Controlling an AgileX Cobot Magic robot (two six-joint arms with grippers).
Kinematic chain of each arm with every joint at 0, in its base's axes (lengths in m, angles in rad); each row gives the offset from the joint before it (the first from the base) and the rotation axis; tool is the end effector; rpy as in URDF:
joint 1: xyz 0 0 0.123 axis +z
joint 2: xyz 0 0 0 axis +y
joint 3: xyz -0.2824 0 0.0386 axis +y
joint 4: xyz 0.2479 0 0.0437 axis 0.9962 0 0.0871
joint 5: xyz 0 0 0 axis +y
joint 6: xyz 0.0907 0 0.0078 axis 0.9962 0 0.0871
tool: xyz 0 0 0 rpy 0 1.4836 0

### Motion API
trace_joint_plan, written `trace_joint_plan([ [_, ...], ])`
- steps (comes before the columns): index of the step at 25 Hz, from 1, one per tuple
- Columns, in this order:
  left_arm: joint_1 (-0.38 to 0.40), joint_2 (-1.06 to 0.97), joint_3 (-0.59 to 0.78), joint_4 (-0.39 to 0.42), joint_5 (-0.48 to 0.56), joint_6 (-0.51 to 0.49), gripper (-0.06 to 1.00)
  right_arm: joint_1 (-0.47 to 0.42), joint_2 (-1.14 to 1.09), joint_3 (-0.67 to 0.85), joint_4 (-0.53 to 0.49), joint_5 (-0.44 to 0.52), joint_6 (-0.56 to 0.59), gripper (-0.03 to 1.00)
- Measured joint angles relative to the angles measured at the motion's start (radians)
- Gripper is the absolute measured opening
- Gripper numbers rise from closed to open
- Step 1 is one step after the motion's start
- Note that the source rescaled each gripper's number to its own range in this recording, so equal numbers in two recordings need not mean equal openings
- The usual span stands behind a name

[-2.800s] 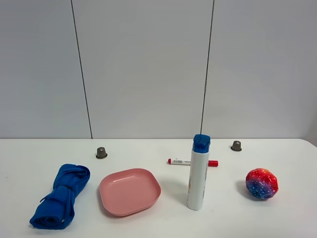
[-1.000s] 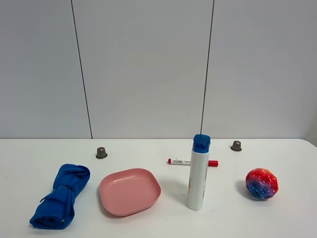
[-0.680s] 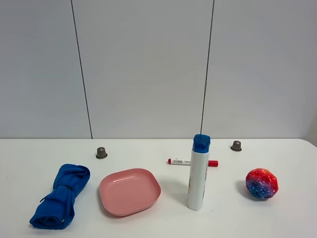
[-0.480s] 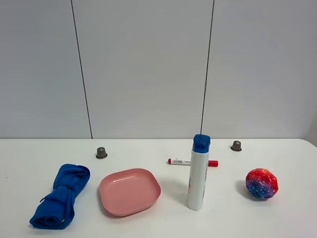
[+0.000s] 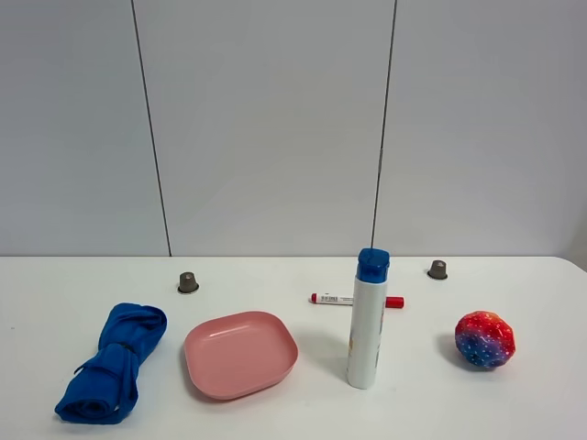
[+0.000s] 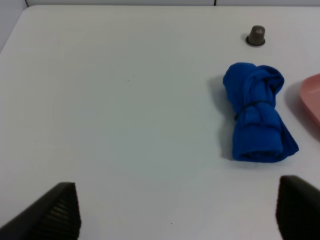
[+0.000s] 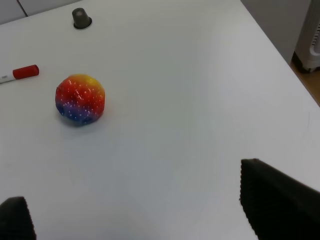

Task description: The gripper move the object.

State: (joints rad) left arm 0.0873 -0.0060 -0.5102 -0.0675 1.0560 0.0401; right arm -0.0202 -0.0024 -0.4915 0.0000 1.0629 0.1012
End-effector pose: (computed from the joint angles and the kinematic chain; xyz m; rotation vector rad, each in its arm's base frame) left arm -0.0064 -0.0059 0.2805 -0.0441 2.0211 0.0002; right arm -0.0043 0.0001 0.2746 0.1245 2.0492 0.0503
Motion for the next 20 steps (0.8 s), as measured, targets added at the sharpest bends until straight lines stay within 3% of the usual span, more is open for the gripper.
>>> trace_joint_plan([
  [20, 0.0, 0.0, 0.0, 0.0, 0.0, 0.0, 1.0, 0.0, 0.0, 0.0, 0.0, 0.0, 0.0, 0.9],
])
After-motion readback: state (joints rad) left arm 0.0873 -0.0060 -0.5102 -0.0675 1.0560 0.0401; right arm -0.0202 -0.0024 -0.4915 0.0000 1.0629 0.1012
